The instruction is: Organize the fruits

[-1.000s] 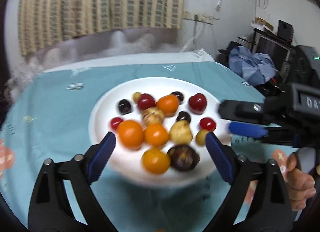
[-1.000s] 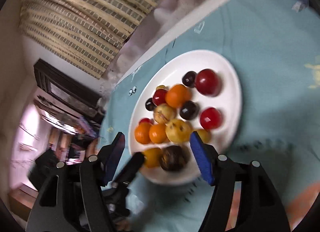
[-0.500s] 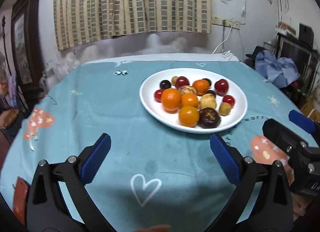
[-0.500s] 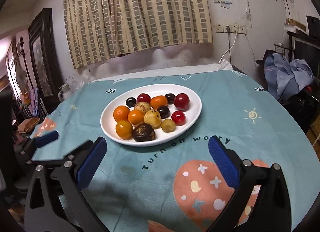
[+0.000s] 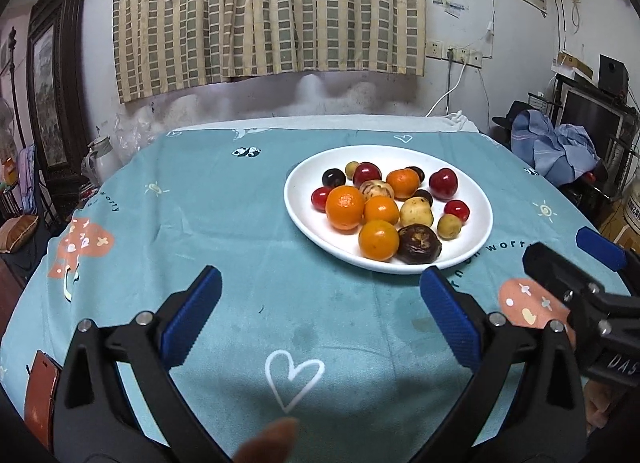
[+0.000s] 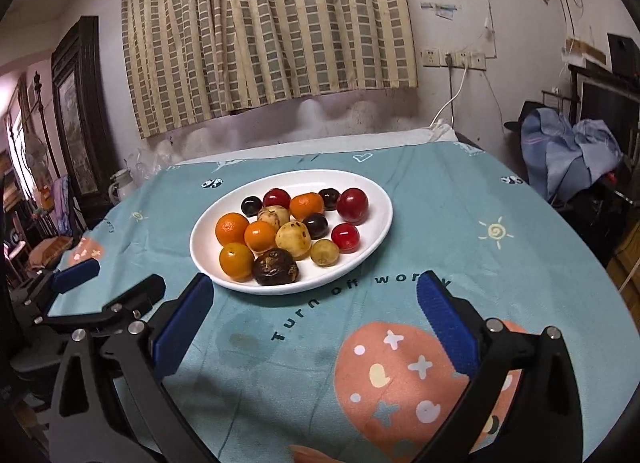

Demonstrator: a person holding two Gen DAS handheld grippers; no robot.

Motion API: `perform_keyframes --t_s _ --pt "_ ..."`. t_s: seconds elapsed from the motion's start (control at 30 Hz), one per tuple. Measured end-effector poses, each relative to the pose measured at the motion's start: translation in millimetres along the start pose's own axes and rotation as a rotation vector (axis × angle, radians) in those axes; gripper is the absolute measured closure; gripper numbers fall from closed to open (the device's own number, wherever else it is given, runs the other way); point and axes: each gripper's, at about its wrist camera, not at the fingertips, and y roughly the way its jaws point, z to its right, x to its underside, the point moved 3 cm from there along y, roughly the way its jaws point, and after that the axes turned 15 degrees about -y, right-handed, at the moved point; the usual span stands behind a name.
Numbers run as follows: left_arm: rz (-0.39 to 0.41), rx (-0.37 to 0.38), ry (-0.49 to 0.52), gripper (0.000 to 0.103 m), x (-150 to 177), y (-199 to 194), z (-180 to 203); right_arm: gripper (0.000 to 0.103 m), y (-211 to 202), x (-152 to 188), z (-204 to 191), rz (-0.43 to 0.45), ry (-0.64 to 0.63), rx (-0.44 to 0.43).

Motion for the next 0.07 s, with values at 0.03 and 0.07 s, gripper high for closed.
perform_keyframes --t_s 0.03,0.07 --pt "0.003 -0.002 0.001 0.002 -0.4 -0.2 -0.3 0.001 0.6 -0.1 -0.6 -0.003 -0.004 -0.001" --pt "0.005 -0.005 0.001 0.002 -0.7 -0.4 -0.5 0.001 0.8 0.5 -0.5 -0.004 -0.005 -0.001"
